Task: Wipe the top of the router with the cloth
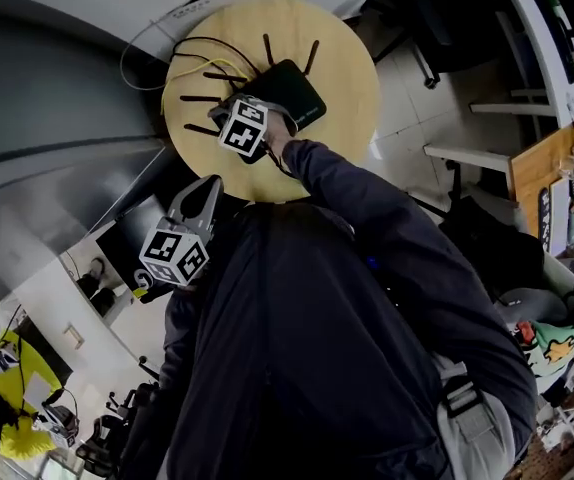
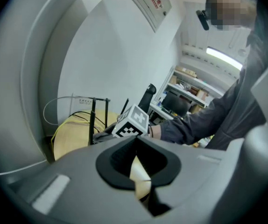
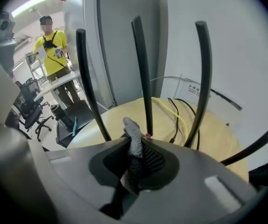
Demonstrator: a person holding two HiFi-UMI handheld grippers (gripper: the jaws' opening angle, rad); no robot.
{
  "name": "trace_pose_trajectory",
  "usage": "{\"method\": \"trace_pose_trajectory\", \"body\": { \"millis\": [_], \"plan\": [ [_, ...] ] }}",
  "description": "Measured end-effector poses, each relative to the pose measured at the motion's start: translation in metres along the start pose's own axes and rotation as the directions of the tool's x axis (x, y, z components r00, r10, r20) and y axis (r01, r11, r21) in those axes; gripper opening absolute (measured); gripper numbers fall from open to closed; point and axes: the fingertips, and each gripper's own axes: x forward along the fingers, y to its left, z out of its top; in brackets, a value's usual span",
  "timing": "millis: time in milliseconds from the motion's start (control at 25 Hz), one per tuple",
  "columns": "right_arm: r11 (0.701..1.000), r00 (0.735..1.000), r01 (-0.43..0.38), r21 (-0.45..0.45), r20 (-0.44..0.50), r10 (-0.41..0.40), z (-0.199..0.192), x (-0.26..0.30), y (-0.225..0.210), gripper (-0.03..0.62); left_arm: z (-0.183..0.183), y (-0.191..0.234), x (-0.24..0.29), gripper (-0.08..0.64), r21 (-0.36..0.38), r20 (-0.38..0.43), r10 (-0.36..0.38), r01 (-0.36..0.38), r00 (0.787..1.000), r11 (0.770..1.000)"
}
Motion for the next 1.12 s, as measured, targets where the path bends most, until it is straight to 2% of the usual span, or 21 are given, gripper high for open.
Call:
{"method": "trace_pose_trajectory", "body": {
  "millis": [120, 320, 520, 680, 760, 880, 1040, 1120],
  "plan": [
    [1.000, 0.999, 0.018, 0.003, -0.047, -0.017, -0.017, 0.002, -0.013, 0.031, 0.000, 0.004, -0.004, 0.000, -0.008, 0.006, 0.005, -0.005, 1.000, 1.000],
    [0.990, 0.991, 0.104, 0.091, -0.090, -0.096, -0.060, -0.022, -0.066, 0.031, -0.001, 0.004, 0.000, 0.000, -0.002, -0.001, -0.017, 0.017, 1.000, 1.000],
    [0.961, 0.976, 0.204, 0.188, -0.122, -0.183, -0.098, -0.051, -0.112, 0.031, -0.001, 0.003, 0.003, 0.000, 0.008, -0.009, -0.032, 0.032, 0.999, 0.999],
    [0.932, 0.967, 0.248, 0.263, -0.124, -0.223, -0.112, -0.063, -0.128, 0.031, -0.001, 0.003, 0.004, 0.000, 0.011, -0.016, -0.039, 0.039, 0.999, 0.999],
    [0.931, 0.968, 0.247, 0.267, -0.110, -0.225, -0.107, -0.064, -0.124, 0.031, -0.001, 0.003, 0.004, 0.000, 0.012, -0.017, -0.041, 0.041, 0.999, 0.999],
    [0.946, 0.984, 0.178, 0.269, -0.057, -0.169, -0.091, -0.056, -0.092, 0.031, -0.002, 0.002, 0.003, 0.000, 0.013, -0.018, -0.044, 0.044, 0.999, 0.999],
    [0.986, 0.997, 0.074, 0.148, -0.014, -0.073, -0.054, -0.040, -0.031, 0.031, -0.002, 0.001, 0.003, 0.000, 0.016, -0.019, -0.047, 0.048, 0.999, 0.999],
    [0.995, 1.000, 0.030, 0.095, -0.003, -0.030, -0.039, -0.031, -0.002, 0.031, -0.003, 0.001, 0.002, 0.000, 0.016, -0.018, -0.046, 0.046, 0.999, 0.999]
  ]
}}
